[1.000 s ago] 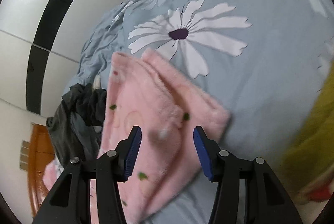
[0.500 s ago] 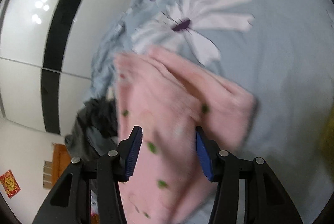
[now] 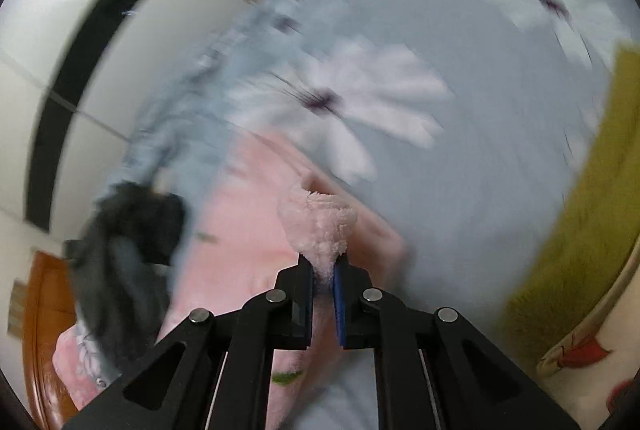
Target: Fold clothes
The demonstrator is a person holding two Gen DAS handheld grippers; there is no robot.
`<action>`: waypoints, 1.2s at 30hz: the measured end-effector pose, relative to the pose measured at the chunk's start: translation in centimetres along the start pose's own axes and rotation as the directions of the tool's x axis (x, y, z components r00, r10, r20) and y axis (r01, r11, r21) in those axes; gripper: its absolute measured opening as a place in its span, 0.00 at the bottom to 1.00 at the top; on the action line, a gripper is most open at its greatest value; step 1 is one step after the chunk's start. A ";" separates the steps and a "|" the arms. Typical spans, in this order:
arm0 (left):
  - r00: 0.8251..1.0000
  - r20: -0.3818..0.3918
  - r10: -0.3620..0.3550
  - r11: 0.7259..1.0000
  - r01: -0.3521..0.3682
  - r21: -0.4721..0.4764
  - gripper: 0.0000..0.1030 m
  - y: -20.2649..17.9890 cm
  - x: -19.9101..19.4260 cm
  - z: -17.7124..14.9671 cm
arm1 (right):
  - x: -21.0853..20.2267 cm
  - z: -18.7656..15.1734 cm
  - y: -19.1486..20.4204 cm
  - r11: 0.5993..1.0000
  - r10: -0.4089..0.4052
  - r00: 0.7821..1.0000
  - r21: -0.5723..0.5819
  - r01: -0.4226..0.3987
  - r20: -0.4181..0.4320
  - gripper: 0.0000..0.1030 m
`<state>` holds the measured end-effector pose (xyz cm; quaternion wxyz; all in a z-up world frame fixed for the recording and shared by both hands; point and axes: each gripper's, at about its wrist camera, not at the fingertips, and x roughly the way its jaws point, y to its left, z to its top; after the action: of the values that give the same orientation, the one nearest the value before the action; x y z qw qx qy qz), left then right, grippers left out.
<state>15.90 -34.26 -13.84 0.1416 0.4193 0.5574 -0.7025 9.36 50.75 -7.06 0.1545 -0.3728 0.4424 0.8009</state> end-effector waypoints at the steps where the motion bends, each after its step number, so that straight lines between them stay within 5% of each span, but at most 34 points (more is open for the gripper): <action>1: 1.000 0.001 -0.001 1.000 0.001 -0.001 0.66 0.0 0.1 0.1 | 0.2 -0.1 -0.5 1.000 0.016 1.000 0.017 -0.016 -0.002 0.09; 9: 1.000 0.020 -0.012 1.000 0.012 -0.002 0.66 -0.2 0.5 0.4 | 0.8 -0.5 -0.6 0.998 -0.044 0.999 -0.049 0.044 0.006 0.38; 20: 0.991 0.073 -0.116 0.993 0.118 -0.025 0.68 1.0 0.8 1.7 | 3.1 -1.0 -0.7 0.999 -0.014 1.000 -0.035 0.014 0.003 0.49; 23: 0.981 0.112 -0.160 0.985 0.166 -0.050 0.67 1.1 0.9 2.0 | 2.9 -0.9 -0.8 1.000 0.024 1.000 0.006 -0.024 0.012 0.39; 25: 0.975 0.137 -0.176 0.980 0.187 -0.074 0.64 1.3 0.8 2.0 | 2.9 -0.8 -0.8 0.998 0.053 0.999 0.032 -0.054 0.012 0.23; 27: 0.972 0.149 -0.181 0.975 0.197 -0.098 0.49 1.3 0.8 2.2 | 2.9 -0.7 -0.1 0.996 0.085 0.996 0.033 -0.085 0.005 0.11; 30: 0.969 0.164 -0.187 0.971 0.208 -0.121 0.27 1.1 0.6 2.7 | 1.9 -0.4 1.7 0.995 0.100 0.995 0.008 -0.100 0.015 0.08; 36: 0.963 0.162 -0.215 0.976 0.218 -0.001 0.21 -4.1 -2.8 4.3 | -3.0 1.0 6.7 0.979 0.196 0.980 -0.074 -0.192 0.043 0.07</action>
<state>13.01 -37.51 -8.92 0.1126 0.2964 0.5933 -0.7399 7.07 48.06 -0.55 0.0738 -0.3128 0.4445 0.8362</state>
